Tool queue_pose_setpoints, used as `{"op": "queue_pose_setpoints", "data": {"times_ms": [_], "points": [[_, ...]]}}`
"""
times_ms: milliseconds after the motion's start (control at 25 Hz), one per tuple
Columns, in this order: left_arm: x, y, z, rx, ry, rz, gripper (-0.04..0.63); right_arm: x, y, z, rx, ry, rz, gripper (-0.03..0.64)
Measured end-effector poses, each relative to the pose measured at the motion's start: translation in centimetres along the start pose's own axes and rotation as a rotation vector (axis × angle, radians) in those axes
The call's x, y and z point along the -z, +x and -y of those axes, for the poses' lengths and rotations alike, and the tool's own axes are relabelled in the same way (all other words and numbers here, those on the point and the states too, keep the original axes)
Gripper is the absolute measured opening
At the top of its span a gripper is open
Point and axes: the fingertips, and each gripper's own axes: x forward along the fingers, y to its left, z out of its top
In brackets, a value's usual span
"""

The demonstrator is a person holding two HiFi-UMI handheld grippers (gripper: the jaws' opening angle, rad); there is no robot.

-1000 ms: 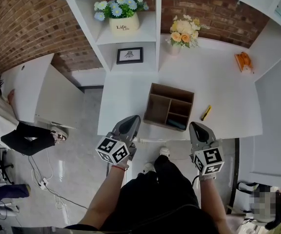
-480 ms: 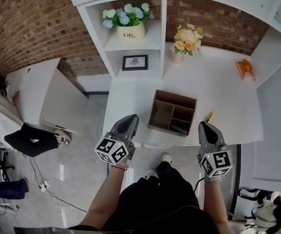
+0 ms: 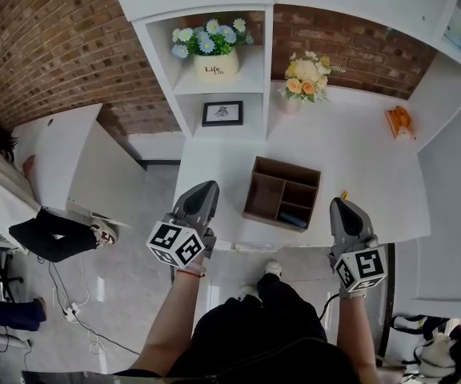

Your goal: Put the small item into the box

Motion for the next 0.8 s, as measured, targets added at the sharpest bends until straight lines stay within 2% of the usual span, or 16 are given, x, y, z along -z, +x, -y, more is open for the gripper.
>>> {"op": "queue_pose_setpoints", "data": {"times_ms": [240, 800], "points": [[-1.6, 0.5, -0.2, -0.007, 0.017, 0.022, 0.003, -1.5, 0.4, 0.1, -0.004, -0.013, 0.023, 0.002], [-2.5, 0.6, -0.7, -0.029, 0.029, 0.042, 0.003, -2.6, 1.2, 0.2, -0.026, -0.025, 0.051, 0.002]]}}
